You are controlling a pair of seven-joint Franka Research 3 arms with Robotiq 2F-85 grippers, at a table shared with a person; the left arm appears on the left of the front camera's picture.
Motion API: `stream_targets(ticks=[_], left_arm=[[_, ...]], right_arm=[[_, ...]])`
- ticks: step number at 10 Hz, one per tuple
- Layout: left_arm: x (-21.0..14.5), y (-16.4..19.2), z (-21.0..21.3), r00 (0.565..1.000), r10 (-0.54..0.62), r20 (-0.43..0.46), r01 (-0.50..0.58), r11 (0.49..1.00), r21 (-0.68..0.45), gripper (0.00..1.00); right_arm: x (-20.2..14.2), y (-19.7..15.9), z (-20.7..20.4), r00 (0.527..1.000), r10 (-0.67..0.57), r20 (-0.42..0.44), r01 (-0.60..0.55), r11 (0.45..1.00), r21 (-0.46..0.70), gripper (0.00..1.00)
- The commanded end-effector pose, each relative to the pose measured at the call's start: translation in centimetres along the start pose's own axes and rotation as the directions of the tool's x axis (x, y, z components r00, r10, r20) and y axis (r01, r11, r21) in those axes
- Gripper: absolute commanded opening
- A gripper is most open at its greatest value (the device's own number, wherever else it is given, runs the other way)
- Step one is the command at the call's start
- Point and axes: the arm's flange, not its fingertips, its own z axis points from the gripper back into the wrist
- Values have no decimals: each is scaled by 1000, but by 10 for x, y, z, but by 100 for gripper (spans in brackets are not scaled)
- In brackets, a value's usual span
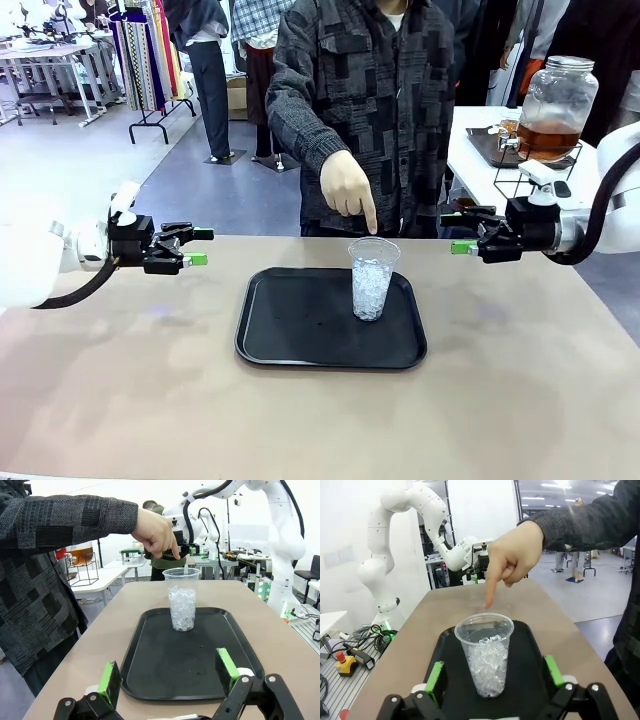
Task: Pour the drink into the iced cup.
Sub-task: Pick up the iced cup indicated by the human and present it to them.
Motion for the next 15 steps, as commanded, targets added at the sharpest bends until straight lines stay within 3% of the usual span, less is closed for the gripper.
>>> stream_targets(ticks=[1,4,15], left_arm=[[2,0,0,1000,-2,4,2,1000,3,100],[2,0,0,1000,-2,4,2,1000,3,100],[2,0,0,1000,-2,4,2,1000,3,100]], right_arm=[[4,0,0,1000,9,0,-9,1000,0,100],[0,0,0,1000,1,0,-1,1000,0,100],[-81,1,-59,999,17,27,-16,999,-34,100]])
